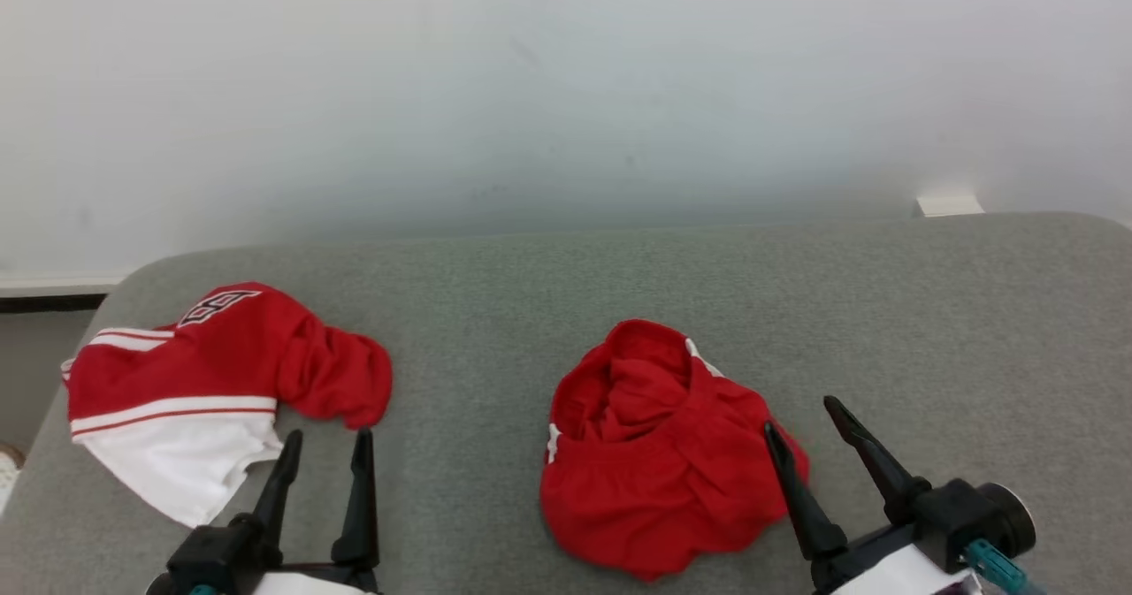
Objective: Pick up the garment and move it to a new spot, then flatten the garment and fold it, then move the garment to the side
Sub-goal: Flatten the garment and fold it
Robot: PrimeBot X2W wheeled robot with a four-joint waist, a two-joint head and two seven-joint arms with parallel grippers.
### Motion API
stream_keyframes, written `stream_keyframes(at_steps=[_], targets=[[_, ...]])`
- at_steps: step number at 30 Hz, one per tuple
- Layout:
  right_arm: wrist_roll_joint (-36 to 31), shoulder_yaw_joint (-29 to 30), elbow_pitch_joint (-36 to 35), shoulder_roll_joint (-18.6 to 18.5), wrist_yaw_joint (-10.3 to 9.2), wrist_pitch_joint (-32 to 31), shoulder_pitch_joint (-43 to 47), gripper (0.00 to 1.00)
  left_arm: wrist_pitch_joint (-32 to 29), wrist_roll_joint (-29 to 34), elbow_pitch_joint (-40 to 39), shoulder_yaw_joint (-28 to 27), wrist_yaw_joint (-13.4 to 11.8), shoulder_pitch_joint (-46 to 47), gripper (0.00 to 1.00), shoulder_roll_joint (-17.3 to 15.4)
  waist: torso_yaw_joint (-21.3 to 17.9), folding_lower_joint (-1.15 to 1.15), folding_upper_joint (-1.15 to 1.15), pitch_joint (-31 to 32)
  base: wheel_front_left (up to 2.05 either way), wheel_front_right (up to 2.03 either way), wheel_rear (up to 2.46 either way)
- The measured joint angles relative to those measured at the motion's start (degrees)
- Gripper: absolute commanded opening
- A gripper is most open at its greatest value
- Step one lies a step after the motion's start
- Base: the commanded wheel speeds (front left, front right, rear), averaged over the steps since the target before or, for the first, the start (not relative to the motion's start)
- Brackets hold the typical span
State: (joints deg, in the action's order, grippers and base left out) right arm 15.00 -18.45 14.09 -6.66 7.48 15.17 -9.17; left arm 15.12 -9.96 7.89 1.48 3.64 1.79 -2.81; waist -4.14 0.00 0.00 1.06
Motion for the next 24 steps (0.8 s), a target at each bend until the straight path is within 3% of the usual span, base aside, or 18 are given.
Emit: stream_keyframes(at_steps=[10, 16, 24], targets=[[11.9, -15.2, 10.5, -3.9, 0.00, -11.6, -15.3, 1.00, 0.0, -1.7, 0.4, 3.8, -0.5, 0.7, 1.00, 0.0, 9.6, 0.00, 0.00, -0.9, 0.00, 0.00, 0.00], [24.1, -24.7, 15.3, -5.7, 0.01, -25.8, -23.2, 1.00, 0.0, -2.2, 0.5, 4.5, -0.9, 1.2, 1.00, 0.0, 15.5, 0.00, 0.00, -1.5, 0.00, 0.00, 0.00], [32.7, -29.1, 25.0, -6.7, 0.01, -41.8, -29.6, 1.00, 0.0, -3.4, 0.4, 5.0, -1.5, 1.4, 1.00, 0.0, 20.8, 0.00, 0.00, -2.1, 0.00, 0.00, 0.00]])
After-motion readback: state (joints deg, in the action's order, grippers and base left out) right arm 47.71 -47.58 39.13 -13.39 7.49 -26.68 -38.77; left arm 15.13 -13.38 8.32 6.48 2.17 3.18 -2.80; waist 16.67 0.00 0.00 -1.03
